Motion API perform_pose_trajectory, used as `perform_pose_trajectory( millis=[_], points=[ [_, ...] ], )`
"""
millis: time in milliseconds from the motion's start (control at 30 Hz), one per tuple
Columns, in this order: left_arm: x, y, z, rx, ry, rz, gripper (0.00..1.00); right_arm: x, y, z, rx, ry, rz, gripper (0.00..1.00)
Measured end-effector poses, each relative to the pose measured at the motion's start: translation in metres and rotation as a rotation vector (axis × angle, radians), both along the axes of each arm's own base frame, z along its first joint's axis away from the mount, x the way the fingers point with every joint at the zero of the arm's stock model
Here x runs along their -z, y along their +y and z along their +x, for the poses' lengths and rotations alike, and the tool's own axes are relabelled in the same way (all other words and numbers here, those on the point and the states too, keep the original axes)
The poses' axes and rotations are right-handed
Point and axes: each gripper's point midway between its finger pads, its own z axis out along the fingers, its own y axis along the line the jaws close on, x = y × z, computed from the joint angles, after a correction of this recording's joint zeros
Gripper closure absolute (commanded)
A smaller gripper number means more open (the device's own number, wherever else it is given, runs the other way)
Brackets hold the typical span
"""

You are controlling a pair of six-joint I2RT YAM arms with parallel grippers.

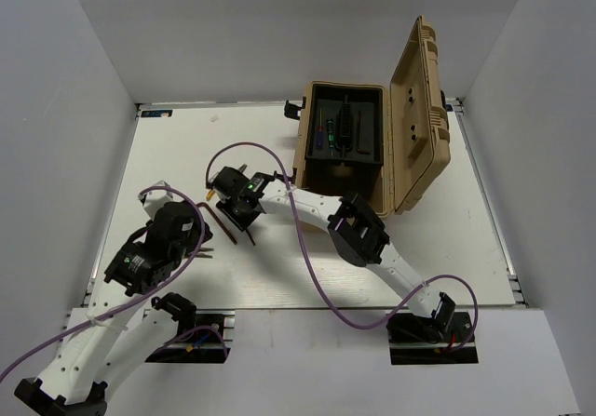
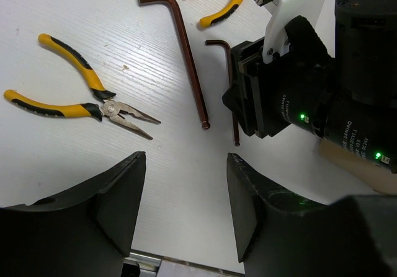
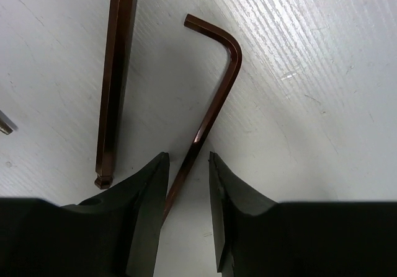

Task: Sort the tools into containers

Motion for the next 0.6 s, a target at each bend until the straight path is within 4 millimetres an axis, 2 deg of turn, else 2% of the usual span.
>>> perform_pose_trajectory(
  millis=[67,267,300,400,600],
  points=[
    [0.000,0.000,0.000,0.002,0.001,-0.002,0.35,0.000,0.000,0.000,-0.001,-0.001,-0.001,0.65],
    [0.001,-0.001,0.000,0.002,0.001,-0.003,0.35,0.003,-0.003,0.003,0.001,-0.016,-0.012,0.86],
    [0.002,-0.001,0.000,0.002,0.004,-0.005,0.35,0.003,-0.004,0.003,0.000,-0.014,-0.010,0.92],
    [0.013,-0.003,-0.001,-0.008,0.035,-0.009,0.35,0.003,-0.006,0.002,0.000,-0.015,-0.002,1.00],
    [0.049,-0.010,-0.003,-0.047,0.137,-0.039,0.35,0.003,-0.014,-0.002,-0.002,-0.002,0.006,1.00]
  ],
)
